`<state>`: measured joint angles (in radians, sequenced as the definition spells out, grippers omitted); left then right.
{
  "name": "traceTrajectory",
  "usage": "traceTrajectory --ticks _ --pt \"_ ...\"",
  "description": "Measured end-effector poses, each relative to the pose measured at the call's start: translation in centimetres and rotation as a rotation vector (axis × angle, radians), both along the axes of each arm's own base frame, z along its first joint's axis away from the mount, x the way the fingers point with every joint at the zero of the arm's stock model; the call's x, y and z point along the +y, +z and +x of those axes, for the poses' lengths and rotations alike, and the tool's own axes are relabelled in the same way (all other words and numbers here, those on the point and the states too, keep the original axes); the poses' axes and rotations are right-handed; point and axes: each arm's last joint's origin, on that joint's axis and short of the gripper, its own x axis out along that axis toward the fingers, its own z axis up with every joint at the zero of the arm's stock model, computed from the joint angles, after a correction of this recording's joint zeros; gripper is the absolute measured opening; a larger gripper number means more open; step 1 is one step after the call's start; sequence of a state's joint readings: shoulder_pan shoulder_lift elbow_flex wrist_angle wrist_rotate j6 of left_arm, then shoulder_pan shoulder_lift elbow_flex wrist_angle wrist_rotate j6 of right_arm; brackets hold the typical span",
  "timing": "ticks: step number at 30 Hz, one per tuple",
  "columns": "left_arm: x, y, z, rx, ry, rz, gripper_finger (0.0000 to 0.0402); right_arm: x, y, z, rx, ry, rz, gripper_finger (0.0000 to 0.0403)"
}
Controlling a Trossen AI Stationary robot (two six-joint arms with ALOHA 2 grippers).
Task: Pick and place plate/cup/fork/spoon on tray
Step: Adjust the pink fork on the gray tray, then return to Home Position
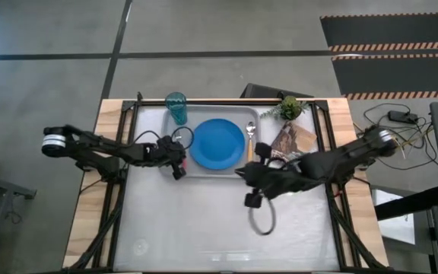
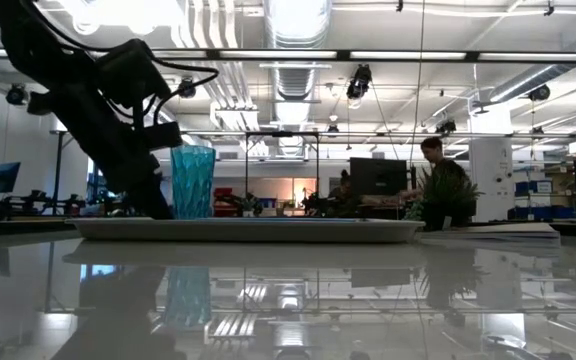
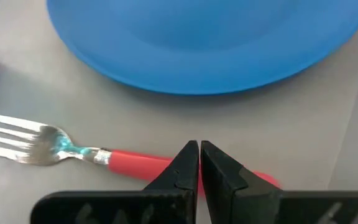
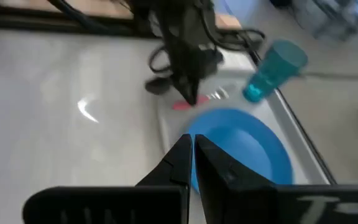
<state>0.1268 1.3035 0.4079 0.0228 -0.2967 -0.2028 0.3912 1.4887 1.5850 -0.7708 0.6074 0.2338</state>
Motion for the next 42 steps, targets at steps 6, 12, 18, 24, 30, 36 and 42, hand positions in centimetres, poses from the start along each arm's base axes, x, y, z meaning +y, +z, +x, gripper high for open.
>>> traceTrajectory --ticks 6,12,18,24,30,36,42 --pt "-0.1 -0.4 0.1 0.016 -0.019 -0.027 0.0 -1.4 -1.7 -3.8 -0.191 0.116 0.033 0.0008" --pt "-0.2 0.0 -0.7 0.053 -0.012 -0.042 0.0 -2.7 -3.2 -7.0 -0.328 0.113 0.081 0.0008" --pt "-0.3 0.9 -1.3 0.032 0.001 -0.048 0.0 -3.4 -4.1 -8.7 -0.405 0.103 0.125 0.0008" --pt "-0.3 1.7 -1.7 0.005 0.003 -0.042 0.0 -3.5 -4.4 -8.8 -0.414 0.117 0.126 0.0008" --pt "-0.3 2.3 -2.3 -0.01 0.009 -0.024 0.0 -3.3 -5.2 -8.7 -0.412 0.172 0.105 0.0008" --pt "-0.4 2.2 -2.7 0.041 0.01 -0.033 0.0 -3.4 -6.7 -8.9 -0.39 0.207 0.035 0.0009" --pt "-1.1 4.1 -3.2 -0.093 -0.026 -0.075 0.0 -4.7 -8.9 -10.3 -0.504 0.366 0.041 0.0008"
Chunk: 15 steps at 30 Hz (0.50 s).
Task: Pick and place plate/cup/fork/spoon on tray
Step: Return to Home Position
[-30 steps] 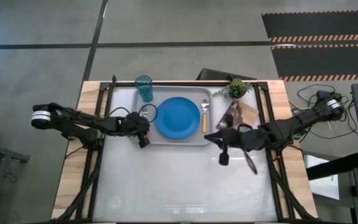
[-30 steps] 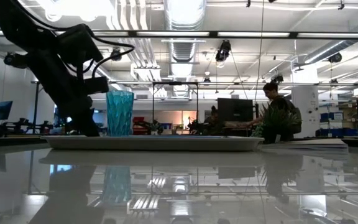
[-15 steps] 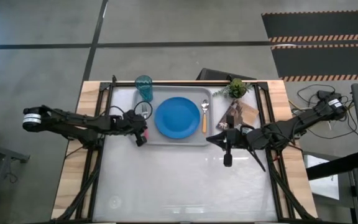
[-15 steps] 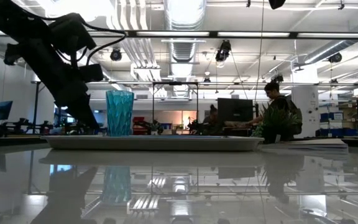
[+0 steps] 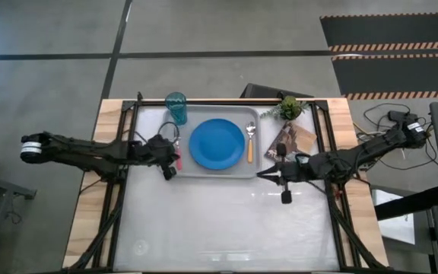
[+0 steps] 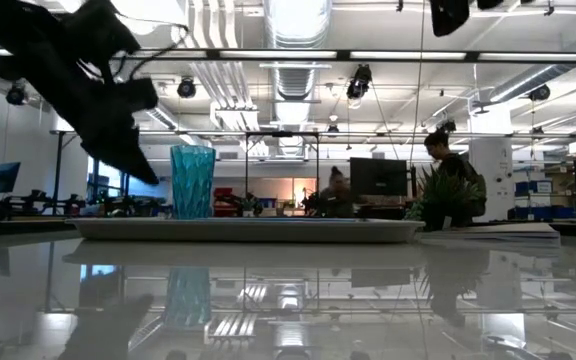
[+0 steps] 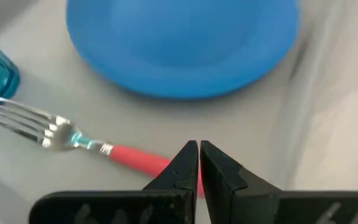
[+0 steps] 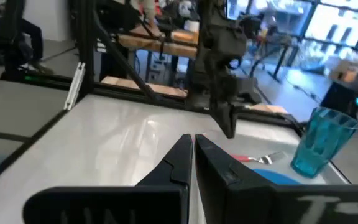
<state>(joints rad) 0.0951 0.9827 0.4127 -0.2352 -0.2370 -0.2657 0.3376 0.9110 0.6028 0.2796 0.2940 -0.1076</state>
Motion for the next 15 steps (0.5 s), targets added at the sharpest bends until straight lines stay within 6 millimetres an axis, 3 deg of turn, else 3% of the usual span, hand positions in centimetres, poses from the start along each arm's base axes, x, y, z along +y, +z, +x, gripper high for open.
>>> traceTrajectory --ticks 5,9,15 --pt "-1.1 1.9 -0.7 -0.223 -0.029 -0.016 0.0 -1.9 -2.5 -1.6 -0.063 0.054 -0.063 0.0008" --pt "-2.2 3.6 -1.0 -0.496 -0.159 0.069 0.0 -3.5 -4.1 -2.5 -0.093 0.092 -0.084 0.0008" --pt "-2.6 3.1 -2.5 -0.67 -0.282 0.221 0.0 -5.8 -6.0 -3.9 -0.135 0.137 -0.076 0.0008"
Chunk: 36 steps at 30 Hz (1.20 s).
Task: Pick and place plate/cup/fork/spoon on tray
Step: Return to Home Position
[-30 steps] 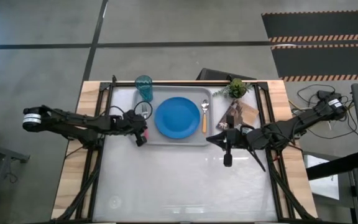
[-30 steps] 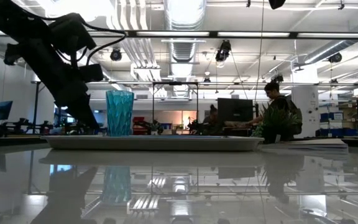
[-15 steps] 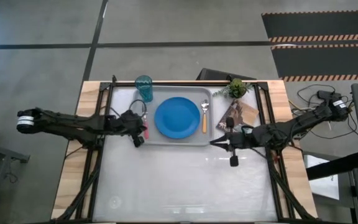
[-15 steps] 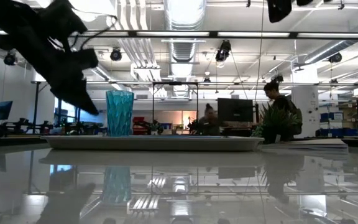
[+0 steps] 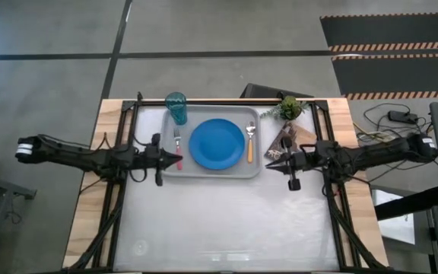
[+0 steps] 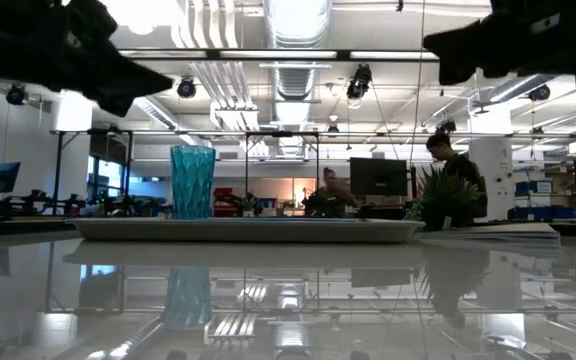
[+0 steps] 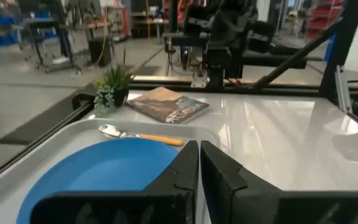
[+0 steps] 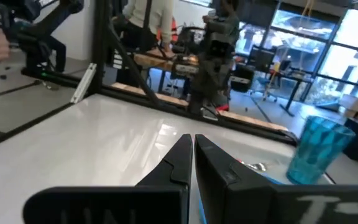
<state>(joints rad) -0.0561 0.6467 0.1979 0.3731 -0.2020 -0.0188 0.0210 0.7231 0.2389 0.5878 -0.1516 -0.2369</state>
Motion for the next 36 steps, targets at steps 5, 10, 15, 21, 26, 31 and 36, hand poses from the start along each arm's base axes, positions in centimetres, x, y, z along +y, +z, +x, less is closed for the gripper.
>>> traceTrajectory --ticks 5,10,15,21,26,31,36 --pt "0.1 -2.1 -1.5 -0.059 0.001 0.021 0.0 -1.5 -1.4 -1.2 -0.002 -0.008 0.017 0.0008" --pt "0.2 -3.0 -2.6 -0.119 0.001 0.018 0.0 -2.3 -2.6 -2.5 -0.008 -0.034 0.025 0.0008" --pt "0.2 -2.7 -2.8 -0.147 0.002 0.022 0.0 -2.6 -3.5 -3.9 -0.045 -0.068 0.008 0.0008" --pt "0.3 -2.6 -3.0 -0.165 0.017 0.017 0.0 -2.1 -2.6 -5.4 -0.174 -0.005 -0.044 0.0008" --pt "0.2 -2.7 -2.9 -0.158 0.017 0.017 0.0 -1.7 -1.7 -6.3 -0.27 0.082 -0.1 0.0008" --pt "0.2 -2.8 -2.8 -0.147 0.017 0.018 0.0 -1.5 -1.3 -6.8 -0.324 0.13 -0.135 0.0008" --pt "0.2 -2.9 -2.7 -0.13 0.016 0.019 0.0 -1.3 -0.8 -7.4 -0.381 0.147 -0.14 0.0008"
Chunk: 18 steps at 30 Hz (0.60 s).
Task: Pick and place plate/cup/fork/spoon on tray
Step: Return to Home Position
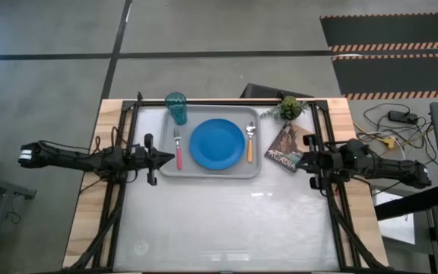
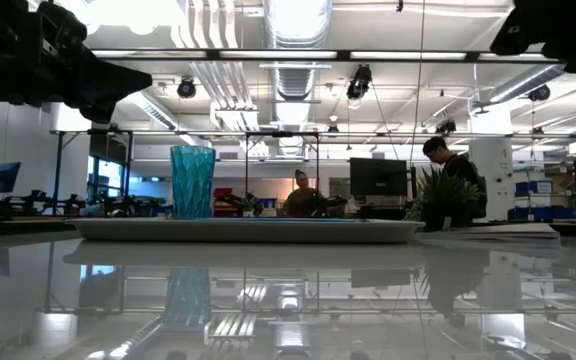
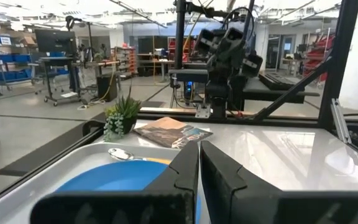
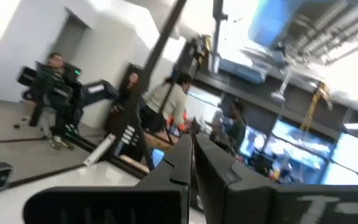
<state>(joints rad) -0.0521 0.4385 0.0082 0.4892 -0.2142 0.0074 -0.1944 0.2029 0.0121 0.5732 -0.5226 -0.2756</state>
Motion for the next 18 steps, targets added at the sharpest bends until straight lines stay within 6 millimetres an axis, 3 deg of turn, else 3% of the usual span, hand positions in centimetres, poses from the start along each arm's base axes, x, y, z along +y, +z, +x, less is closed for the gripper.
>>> traceTrajectory --ticks 18 --pt "0.0 -1.1 0.6 0.099 0.0 0.005 0.0 0.9 0.0 -1.7 -0.018 0.239 -0.074 0.0008"
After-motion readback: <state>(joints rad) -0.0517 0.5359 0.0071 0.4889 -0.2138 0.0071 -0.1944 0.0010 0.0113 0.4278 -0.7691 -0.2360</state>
